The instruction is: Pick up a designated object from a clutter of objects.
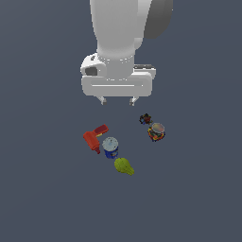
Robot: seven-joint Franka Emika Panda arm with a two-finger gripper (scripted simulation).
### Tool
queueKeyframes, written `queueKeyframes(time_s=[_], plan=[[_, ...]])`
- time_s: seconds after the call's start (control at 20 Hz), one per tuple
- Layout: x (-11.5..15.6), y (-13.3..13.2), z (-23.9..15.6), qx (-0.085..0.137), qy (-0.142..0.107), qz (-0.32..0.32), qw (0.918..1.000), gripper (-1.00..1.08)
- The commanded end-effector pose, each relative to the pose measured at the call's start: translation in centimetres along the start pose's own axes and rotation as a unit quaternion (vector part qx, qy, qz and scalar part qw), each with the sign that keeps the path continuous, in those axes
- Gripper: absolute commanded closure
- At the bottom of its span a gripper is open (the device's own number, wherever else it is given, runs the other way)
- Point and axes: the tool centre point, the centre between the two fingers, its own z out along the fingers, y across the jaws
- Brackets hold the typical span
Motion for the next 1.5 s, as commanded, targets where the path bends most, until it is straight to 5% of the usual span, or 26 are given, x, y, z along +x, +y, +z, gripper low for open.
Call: queueKeyframes(time_s=[0.0,0.85,1.45], plan=[[0.0,0.0,0.0,0.000,0.000,0.000,1.0000,-0.92],[0.2,2.4,0.3,-0.009,0.007,-0.005,0.9999,-0.92],[2.7,3.1,8.2,-0.008,0.005,-0.054,0.9985,-0.92]])
